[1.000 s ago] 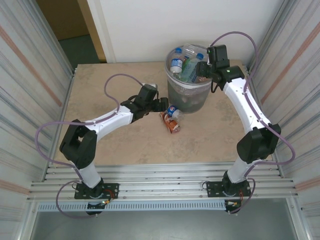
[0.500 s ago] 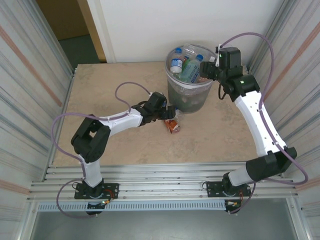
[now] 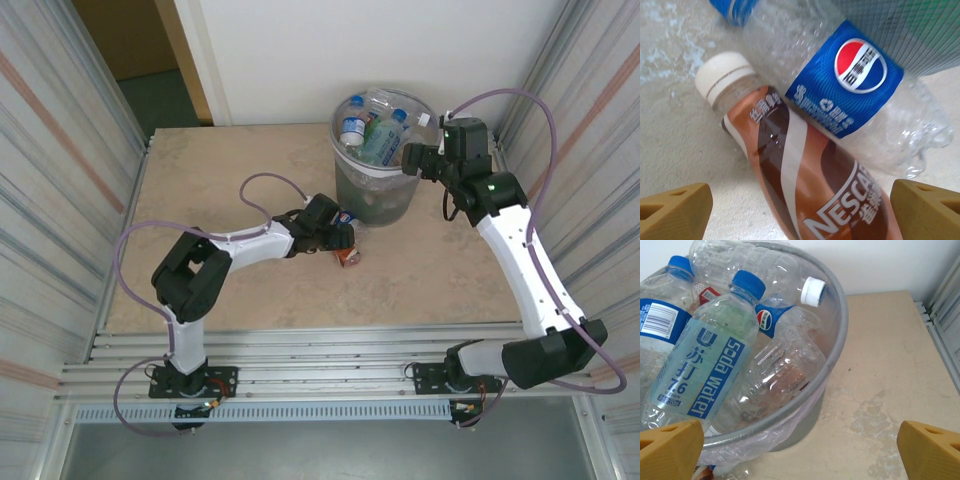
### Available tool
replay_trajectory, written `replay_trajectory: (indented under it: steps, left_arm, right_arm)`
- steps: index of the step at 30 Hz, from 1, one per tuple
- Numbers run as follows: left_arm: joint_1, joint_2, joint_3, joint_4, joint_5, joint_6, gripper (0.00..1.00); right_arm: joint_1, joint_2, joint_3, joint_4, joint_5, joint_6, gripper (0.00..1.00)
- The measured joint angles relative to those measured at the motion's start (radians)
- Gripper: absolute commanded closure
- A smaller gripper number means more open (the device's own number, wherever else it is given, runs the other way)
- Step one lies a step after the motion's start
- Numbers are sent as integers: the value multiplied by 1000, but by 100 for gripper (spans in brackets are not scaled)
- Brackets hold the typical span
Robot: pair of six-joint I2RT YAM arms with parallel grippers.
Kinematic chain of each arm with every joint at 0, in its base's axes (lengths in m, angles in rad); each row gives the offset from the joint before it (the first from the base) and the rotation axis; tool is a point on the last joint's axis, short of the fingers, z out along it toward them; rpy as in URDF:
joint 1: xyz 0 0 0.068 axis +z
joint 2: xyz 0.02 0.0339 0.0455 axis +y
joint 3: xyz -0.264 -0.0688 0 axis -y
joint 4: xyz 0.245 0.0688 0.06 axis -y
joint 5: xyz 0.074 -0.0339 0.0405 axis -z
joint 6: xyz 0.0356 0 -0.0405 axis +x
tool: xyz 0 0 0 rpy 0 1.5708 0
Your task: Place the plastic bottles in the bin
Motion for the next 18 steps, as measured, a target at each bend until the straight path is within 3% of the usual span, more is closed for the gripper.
replay_trajectory:
  steps: [9,18]
  left_arm:
    - [-8,1,-10,-54,-6,17,15]
    - [-8,3,-30,-106,-31,38,27]
  right_arm:
    - [8,-20,-30,3,1,19,1]
    - [19,-28,-42,3,19,23,2]
